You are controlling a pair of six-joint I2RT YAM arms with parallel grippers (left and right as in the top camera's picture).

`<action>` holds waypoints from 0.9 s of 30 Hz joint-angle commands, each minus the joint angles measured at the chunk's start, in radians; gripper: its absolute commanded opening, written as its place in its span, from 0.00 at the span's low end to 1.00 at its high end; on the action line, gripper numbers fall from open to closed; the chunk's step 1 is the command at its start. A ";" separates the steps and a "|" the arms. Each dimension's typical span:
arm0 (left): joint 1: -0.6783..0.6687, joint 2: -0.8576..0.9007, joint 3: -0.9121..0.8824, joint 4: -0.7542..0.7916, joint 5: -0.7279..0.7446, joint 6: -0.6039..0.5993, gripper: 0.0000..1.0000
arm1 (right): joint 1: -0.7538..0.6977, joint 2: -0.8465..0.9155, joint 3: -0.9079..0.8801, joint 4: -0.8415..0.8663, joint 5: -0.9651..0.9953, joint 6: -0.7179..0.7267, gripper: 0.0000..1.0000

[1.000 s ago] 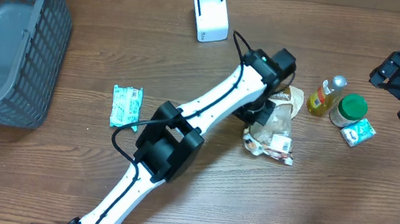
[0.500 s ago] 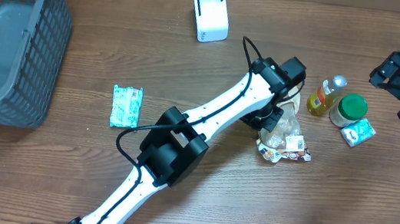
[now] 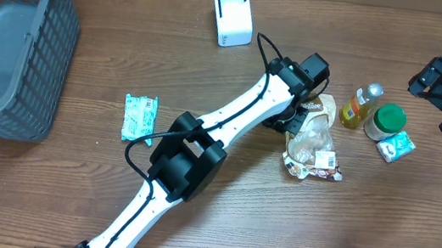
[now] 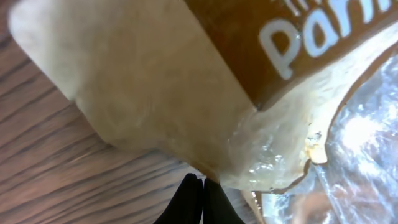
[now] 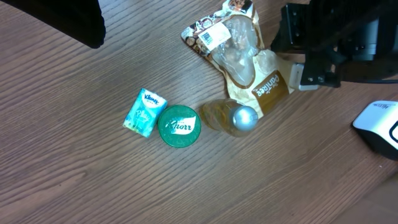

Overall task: Scan the item barcode
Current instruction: 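Open the left gripper and lift it away from the bag, then swing the left gripper left over the mint-green wipes packet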

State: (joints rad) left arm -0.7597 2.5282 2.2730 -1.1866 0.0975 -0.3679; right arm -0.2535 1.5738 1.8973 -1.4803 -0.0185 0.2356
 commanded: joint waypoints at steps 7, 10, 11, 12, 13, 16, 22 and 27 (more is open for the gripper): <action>-0.027 -0.045 0.004 0.007 0.079 -0.017 0.04 | -0.001 -0.011 0.020 0.005 0.006 0.004 1.00; -0.021 -0.066 0.021 0.008 0.084 -0.016 0.04 | -0.001 -0.011 0.020 0.005 0.006 0.004 1.00; -0.017 -0.081 0.024 0.004 0.080 -0.013 0.04 | -0.001 -0.011 0.020 0.005 0.006 0.004 1.00; -0.012 -0.094 0.024 -0.003 0.074 -0.013 0.04 | -0.001 -0.011 0.020 0.005 0.006 0.004 1.00; -0.005 -0.111 0.024 -0.013 0.058 -0.013 0.04 | -0.001 -0.011 0.020 0.005 0.006 0.004 1.00; 0.021 -0.175 0.024 -0.063 -0.012 -0.013 0.04 | -0.001 -0.011 0.020 0.005 0.006 0.004 1.00; 0.098 -0.344 0.024 -0.170 -0.166 -0.013 0.04 | -0.001 -0.011 0.020 0.005 0.006 0.004 1.00; 0.212 -0.458 0.024 -0.284 -0.185 -0.014 0.05 | -0.001 -0.011 0.020 0.005 0.006 0.004 1.00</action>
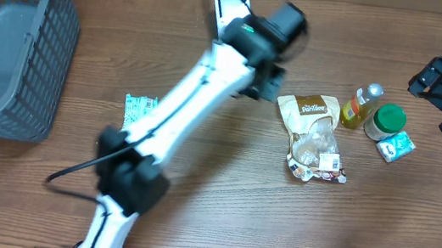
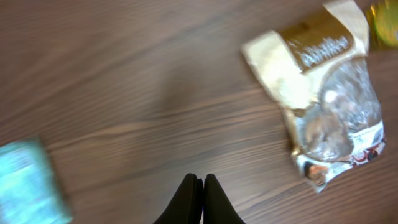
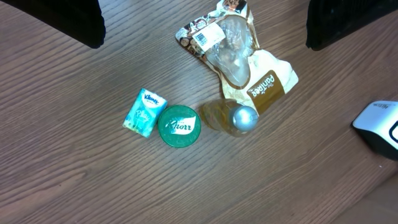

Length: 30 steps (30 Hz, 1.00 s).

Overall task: Scan the item barcode
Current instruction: 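Swing the left gripper left over the mint-green wipes packet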

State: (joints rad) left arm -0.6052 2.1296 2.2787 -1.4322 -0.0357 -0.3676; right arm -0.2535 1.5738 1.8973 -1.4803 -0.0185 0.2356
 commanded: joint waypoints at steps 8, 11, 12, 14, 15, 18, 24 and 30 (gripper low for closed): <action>0.285 -0.088 0.005 -0.226 -0.067 -0.023 0.07 | -0.001 -0.011 0.020 0.005 0.006 0.004 1.00; 0.364 -0.088 -0.021 -0.258 -0.068 -0.022 0.11 | -0.001 -0.011 0.020 0.005 0.006 0.004 1.00; 0.392 -0.088 -0.037 -0.258 -0.068 -0.023 0.12 | -0.001 -0.011 0.020 0.005 0.006 0.004 1.00; 0.428 -0.088 -0.070 -0.257 -0.070 -0.039 0.13 | -0.001 -0.011 0.020 0.005 0.006 0.004 1.00; 0.444 -0.088 -0.093 -0.257 -0.074 -0.050 0.13 | -0.001 -0.011 0.020 0.005 0.006 0.004 1.00; 0.500 -0.088 -0.174 -0.254 -0.080 -0.067 0.13 | -0.001 -0.011 0.020 0.005 0.006 0.004 1.00; 0.562 -0.088 -0.386 -0.168 -0.077 -0.067 0.13 | -0.001 -0.011 0.020 0.005 0.006 0.004 1.00; 0.559 -0.088 -0.586 0.011 -0.077 -0.066 0.12 | -0.001 -0.011 0.020 0.005 0.006 0.004 1.00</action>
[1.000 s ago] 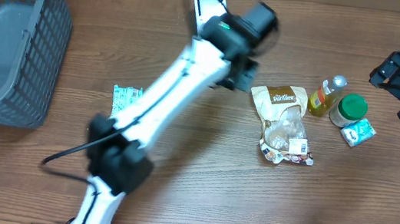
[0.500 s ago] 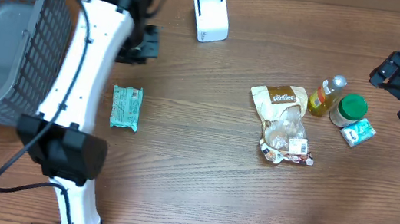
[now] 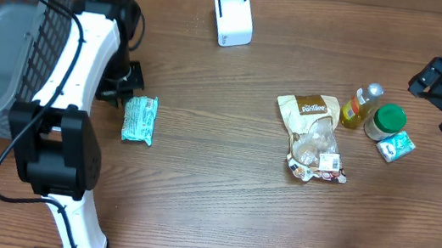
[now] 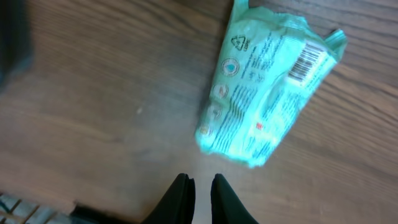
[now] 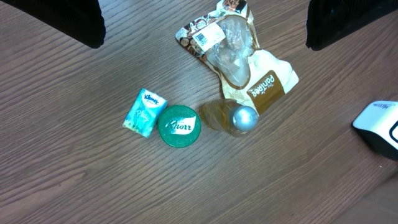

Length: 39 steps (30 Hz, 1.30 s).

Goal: Scan the item barcode

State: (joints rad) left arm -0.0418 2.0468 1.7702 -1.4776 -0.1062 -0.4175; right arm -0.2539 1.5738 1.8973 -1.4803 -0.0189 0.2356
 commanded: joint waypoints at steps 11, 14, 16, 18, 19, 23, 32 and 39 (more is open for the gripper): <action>-0.020 -0.005 -0.336 0.417 0.015 0.053 0.14 | -0.001 -0.011 0.020 0.005 0.006 0.004 1.00; -0.036 -0.005 -0.367 0.459 0.068 0.101 0.14 | -0.001 -0.011 0.020 0.005 0.006 0.004 1.00; -0.051 -0.005 -0.378 0.476 0.100 0.131 0.15 | -0.001 -0.011 0.020 0.005 0.006 0.004 1.00; -0.068 -0.005 -0.381 0.489 0.111 0.149 0.15 | -0.001 -0.011 0.020 0.005 0.006 0.004 1.00; -0.078 -0.005 -0.381 0.496 0.111 0.153 0.15 | -0.001 -0.011 0.020 0.005 0.006 0.004 1.00; -0.130 -0.005 -0.381 0.519 0.115 0.153 0.16 | -0.001 -0.011 0.020 0.005 0.006 0.004 1.00; -0.291 -0.005 -0.381 0.573 0.203 0.132 0.16 | -0.001 -0.011 0.020 0.005 0.006 0.004 1.00; -0.380 -0.005 -0.343 0.586 0.203 0.123 0.09 | -0.001 -0.011 0.020 0.005 0.006 0.004 1.00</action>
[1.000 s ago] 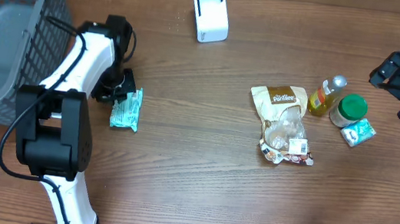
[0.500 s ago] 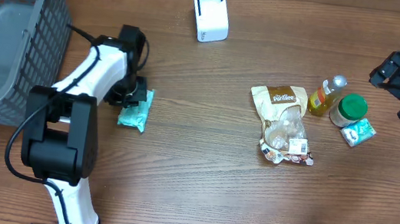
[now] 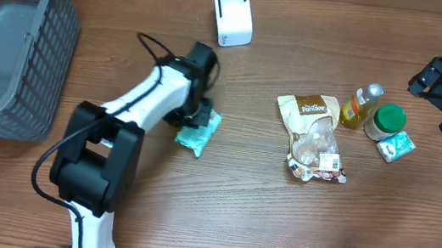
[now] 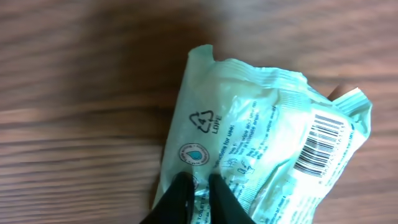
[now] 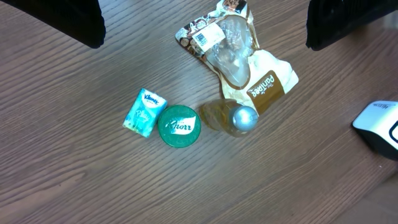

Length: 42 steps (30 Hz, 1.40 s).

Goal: Scan the item barcode

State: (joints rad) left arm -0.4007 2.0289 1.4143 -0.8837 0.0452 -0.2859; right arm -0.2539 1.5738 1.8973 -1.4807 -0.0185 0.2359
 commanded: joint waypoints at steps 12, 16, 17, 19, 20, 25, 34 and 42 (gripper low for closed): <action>-0.029 0.012 0.196 -0.221 0.148 -0.006 0.12 | -0.001 -0.011 0.020 0.005 0.006 0.003 1.00; -0.038 0.012 0.155 -0.228 0.119 -0.006 0.12 | -0.001 -0.011 0.020 0.005 0.006 0.003 1.00; -0.039 0.012 0.145 -0.224 0.109 -0.006 0.12 | -0.001 -0.011 0.020 0.005 0.006 0.003 1.00; -0.042 0.012 0.122 -0.208 0.097 -0.005 0.13 | -0.001 -0.011 0.020 0.005 0.006 0.003 1.00; -0.044 0.012 0.109 -0.195 0.096 -0.005 0.12 | -0.001 -0.011 0.020 0.005 0.006 0.003 1.00; -0.052 0.013 0.067 -0.147 0.093 0.023 0.13 | -0.001 -0.011 0.020 0.005 0.006 0.003 1.00; -0.076 0.013 0.065 -0.133 0.040 0.096 0.22 | -0.001 -0.011 0.020 0.005 0.006 0.003 1.00; -0.093 0.013 0.064 -0.127 0.022 0.160 0.22 | -0.001 -0.011 0.020 0.005 0.006 0.003 1.00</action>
State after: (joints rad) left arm -0.4820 2.0331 1.4849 -1.0161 0.0872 -0.1753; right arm -0.2539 1.5738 1.8973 -1.4807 -0.0185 0.2356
